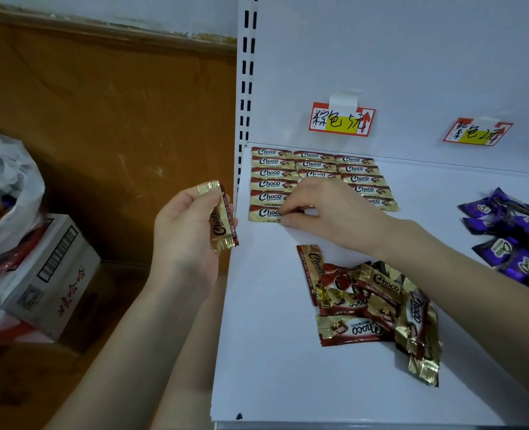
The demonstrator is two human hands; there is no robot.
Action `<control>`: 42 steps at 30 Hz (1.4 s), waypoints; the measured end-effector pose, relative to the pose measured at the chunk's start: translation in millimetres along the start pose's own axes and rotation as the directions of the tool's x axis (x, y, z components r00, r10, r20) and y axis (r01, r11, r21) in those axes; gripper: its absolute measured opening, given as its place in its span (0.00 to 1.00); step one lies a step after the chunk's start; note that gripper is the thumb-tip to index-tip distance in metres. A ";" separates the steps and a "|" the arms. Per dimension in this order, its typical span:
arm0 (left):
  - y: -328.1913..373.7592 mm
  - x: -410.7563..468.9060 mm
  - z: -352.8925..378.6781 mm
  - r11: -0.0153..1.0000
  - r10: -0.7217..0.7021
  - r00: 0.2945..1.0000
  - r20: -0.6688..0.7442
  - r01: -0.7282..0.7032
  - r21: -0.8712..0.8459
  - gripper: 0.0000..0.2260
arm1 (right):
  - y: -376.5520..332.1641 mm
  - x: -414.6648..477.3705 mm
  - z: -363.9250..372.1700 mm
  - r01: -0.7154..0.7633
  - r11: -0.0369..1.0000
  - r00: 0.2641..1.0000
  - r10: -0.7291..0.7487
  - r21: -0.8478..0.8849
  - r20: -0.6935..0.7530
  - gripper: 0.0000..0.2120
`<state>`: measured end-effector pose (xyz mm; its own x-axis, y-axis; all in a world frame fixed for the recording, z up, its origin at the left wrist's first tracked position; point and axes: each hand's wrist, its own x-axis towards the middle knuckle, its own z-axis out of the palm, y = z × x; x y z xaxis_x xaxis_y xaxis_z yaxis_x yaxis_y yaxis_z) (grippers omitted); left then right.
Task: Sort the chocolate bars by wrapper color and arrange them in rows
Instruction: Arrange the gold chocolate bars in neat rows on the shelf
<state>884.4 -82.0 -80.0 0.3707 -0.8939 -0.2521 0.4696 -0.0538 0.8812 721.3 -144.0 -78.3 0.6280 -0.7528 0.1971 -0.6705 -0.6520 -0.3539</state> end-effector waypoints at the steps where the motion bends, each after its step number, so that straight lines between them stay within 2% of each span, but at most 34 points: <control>1: 0.0 -0.4 0.3 1.000 0.009 1.000 0.010 -0.009 0.008 0.07 | 0.2 -0.1 -0.2 0.004 1.000 1.000 -0.004 0.000 0.001 0.07; 4: 1.2 -2.6 1.7 0.999 0.044 0.998 0.049 -0.045 0.023 0.06 | 0.1 0.2 -1.6 0.001 1.000 1.000 0.000 0.004 -0.005 0.08; 6: 3.6 -3.3 2.9 0.998 0.063 0.995 0.082 -0.065 0.022 0.06 | -0.6 0.8 -5.9 -0.021 0.999 0.998 0.024 0.038 -0.063 0.07; 10: 7.6 -2.8 9.5 0.995 0.084 0.986 0.144 -0.090 0.038 0.06 | -6.3 -2.9 -24.6 -0.116 0.969 0.968 0.160 0.218 -0.194 0.05; 13: 6.0 -1.5 17.8 0.997 0.063 0.983 0.170 -0.070 0.037 0.03 | -15.3 -11.9 -37.6 -0.106 0.932 0.942 0.206 0.345 -0.266 0.03; 15: 4.4 -2.1 24.8 0.999 0.040 0.981 0.190 -0.046 0.024 0.01 | -21.1 -18.1 -41.2 -0.081 0.909 0.948 0.197 0.408 -0.251 0.02; 17: 3.1 -4.5 31.0 0.999 0.032 0.976 0.216 -0.035 0.010 0.02 | -21.5 -22.8 -40.6 -0.083 0.894 0.961 0.189 0.441 -0.203 0.06; 20: 2.2 -9.4 36.0 0.999 0.020 0.963 0.267 -0.030 0.034 0.02 | -17.1 -28.2 -41.1 -0.076 0.891 0.953 0.198 0.447 -0.231 0.12; 24: 3.1 -13.9 37.7 0.996 -0.066 0.934 0.351 0.042 0.078 0.10 | -10.9 -35.6 -47.1 -0.030 0.944 0.939 0.139 0.329 -0.315 0.12; 27: 3.5 -16.2 39.6 0.997 -0.062 0.932 0.356 0.042 0.063 0.03 | -3.5 -39.9 -47.8 -0.016 0.974 0.942 0.090 0.226 -0.325 0.07; 30: 1.7 -16.8 40.8 0.999 -0.038 0.941 0.337 0.023 0.046 0.06 | 0.3 -43.4 -48.8 0.000 0.987 0.942 0.053 0.159 -0.330 0.07; 35: -0.8 -18.1 43.2 0.997 -0.002 0.950 0.312 -0.023 0.077 0.08 | -4.7 -48.5 -51.0 -0.093 0.929 0.889 0.240 0.358 -0.390 0.08; 40: -0.4 -20.4 45.8 0.992 0.031 0.947 0.320 -0.069 0.108 0.08 | -7.9 -49.6 -51.8 -0.143 0.886 0.848 0.339 0.441 -0.407 0.08; 42: -1.2 -20.9 47.0 0.992 0.037 0.950 0.310 -0.072 0.101 0.08 | -9.2 -49.3 -50.7 -0.189 0.831 0.832 0.418 0.523 -0.364 0.07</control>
<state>838.5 -84.2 -57.1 0.1214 -0.9892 -0.0825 0.3579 -0.0339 0.9332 676.5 -105.5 -38.4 0.0988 -0.9321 0.3485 -0.4699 -0.3525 -0.8093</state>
